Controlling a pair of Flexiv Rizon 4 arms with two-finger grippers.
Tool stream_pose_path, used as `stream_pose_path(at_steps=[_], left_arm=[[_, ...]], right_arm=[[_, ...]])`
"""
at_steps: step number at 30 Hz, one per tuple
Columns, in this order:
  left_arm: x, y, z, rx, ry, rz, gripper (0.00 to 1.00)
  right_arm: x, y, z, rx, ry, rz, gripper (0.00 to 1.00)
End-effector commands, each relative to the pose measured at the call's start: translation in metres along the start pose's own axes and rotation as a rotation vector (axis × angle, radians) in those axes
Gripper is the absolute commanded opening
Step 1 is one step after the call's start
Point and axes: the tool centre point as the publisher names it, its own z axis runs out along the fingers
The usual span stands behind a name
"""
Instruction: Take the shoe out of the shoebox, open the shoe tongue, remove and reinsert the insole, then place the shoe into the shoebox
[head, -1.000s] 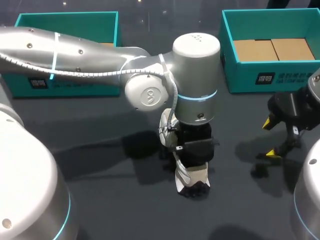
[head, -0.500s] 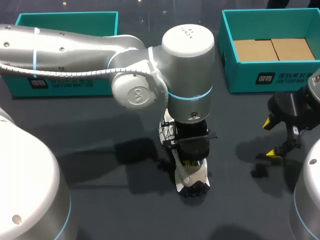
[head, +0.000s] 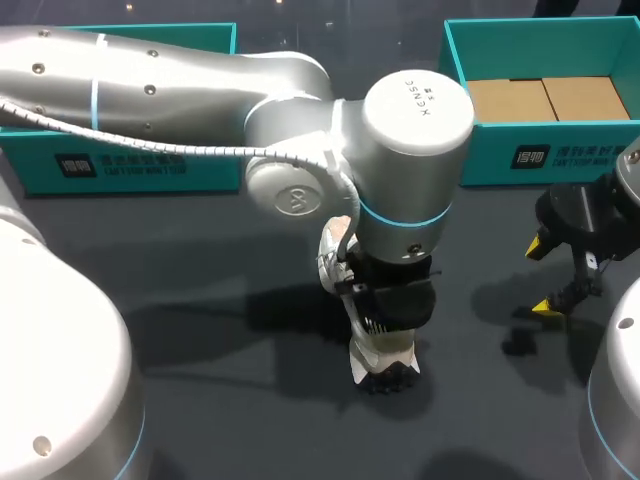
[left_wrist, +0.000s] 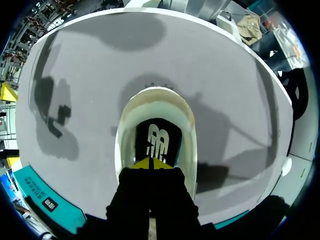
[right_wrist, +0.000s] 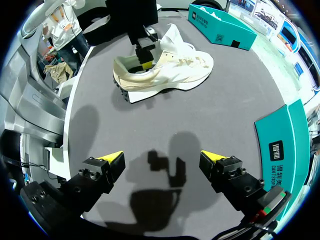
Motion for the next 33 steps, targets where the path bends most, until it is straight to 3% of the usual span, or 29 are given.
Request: stream_pose_path(at_steps=[1, 12, 13, 16, 18, 19, 33], left_arm=[[0.005, 0.006, -0.003, -0.008, -0.006, -0.002, 0.0], [0.01, 0.021, -0.001, -0.038, 0.006, 0.003, 0.0], [0.01, 0.021, -0.001, -0.037, 0.009, 0.007, 0.07], [0.01, 0.022, -0.002, -0.037, 0.013, 0.012, 0.44], [0.011, 0.023, -0.002, -0.031, 0.021, 0.017, 0.91], [0.011, 0.023, -0.002, -0.025, 0.024, 0.019, 1.0], [0.009, 0.015, -0.004, 0.007, 0.015, 0.061, 1.0]], right_arm=[[0.002, 0.0, 0.001, 0.003, -0.004, 0.001, 1.0], [0.002, 0.0, 0.001, 0.003, -0.004, 0.001, 1.0], [0.002, 0.0, 0.001, 0.003, -0.004, 0.001, 1.0], [0.002, 0.0, 0.001, 0.003, -0.004, 0.001, 1.0], [0.002, 0.0, 0.001, 0.003, -0.004, 0.001, 1.0], [0.002, 0.0, 0.001, 0.003, -0.004, 0.001, 1.0], [0.002, 0.0, 0.001, 0.003, -0.004, 0.001, 1.0]])
